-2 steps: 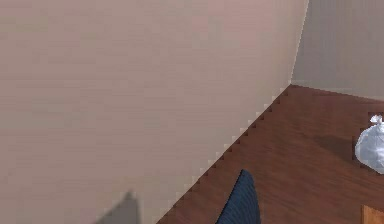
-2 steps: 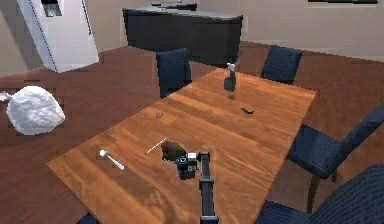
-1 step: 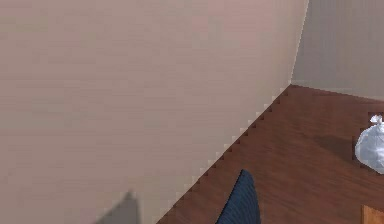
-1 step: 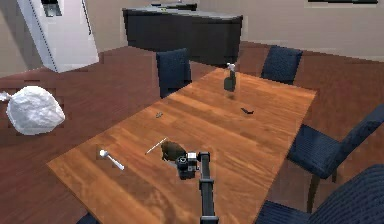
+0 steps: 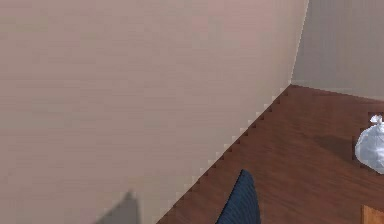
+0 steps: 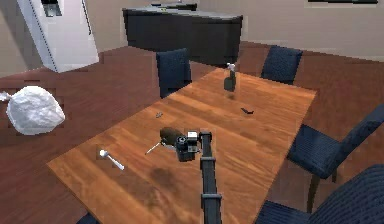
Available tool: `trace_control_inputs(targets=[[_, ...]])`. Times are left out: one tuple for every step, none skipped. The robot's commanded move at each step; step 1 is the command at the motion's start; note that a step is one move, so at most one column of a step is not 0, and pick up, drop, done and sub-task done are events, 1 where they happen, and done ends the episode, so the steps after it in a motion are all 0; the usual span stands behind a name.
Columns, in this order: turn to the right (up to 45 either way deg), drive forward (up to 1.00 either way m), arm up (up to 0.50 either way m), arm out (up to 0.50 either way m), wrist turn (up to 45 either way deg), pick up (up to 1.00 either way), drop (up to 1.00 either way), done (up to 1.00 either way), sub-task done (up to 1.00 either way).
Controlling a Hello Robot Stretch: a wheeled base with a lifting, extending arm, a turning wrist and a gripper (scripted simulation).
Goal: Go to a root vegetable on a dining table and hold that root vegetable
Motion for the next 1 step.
trace_control_inputs(targets=[[0.0,0.0,0.0,0.0,0.0,0.0,0.0,1.0,0.0]])
